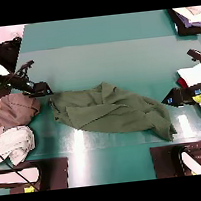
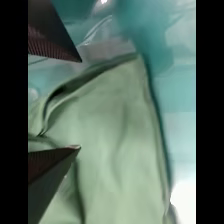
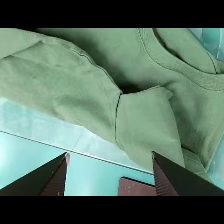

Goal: Fold the shirts.

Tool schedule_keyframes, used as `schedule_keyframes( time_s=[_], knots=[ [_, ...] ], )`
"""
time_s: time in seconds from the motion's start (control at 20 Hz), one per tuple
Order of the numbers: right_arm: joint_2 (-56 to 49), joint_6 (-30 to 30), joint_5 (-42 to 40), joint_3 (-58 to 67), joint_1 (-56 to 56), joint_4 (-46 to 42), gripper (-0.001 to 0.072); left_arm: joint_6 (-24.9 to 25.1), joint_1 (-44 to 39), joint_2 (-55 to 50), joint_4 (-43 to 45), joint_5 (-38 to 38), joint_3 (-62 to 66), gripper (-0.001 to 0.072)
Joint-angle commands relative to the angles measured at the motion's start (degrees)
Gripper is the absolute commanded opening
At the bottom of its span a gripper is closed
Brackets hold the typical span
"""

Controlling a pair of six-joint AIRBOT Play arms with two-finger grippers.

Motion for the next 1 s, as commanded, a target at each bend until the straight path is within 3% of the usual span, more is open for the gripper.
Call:
schedule_keyframes(
  time_s=[0.0,0.35,0.4,0.5,0.85,0.95],
  knots=[
    [-1.07,0.02,0.11,0.33,0.04,0.11,0.0574,-0.59,0.70,-2.45,-0.68,4.70,-0.85,0.0617],
    [-0.55,0.04,-1.57,0.33,0.04,0.11,0.0575,-0.50,-2.03,-5.44,-0.74,4.20,-1.09,0.0615],
    [-0.57,0.04,-1.68,0.33,0.04,0.09,0.0574,-0.55,-2.89,-5.42,-0.79,5.09,-1.03,0.0554],
    [-0.63,0.07,-3.06,0.33,0.11,0.24,0.0574,-0.52,-3.58,-5.40,-1.86,6.01,-0.61,0.0031],
    [-10.60,0.28,-15.41,0.28,5.66,6.51,0.0572,-0.37,-3.58,-0.66,-3.06,2.56,5.64,0.0023],
    [-15.65,0.61,-19.56,0.28,9.14,3.06,0.0499,0.68,-3.58,0.79,-3.04,1.46,5.88,0.0023]
  ],
)
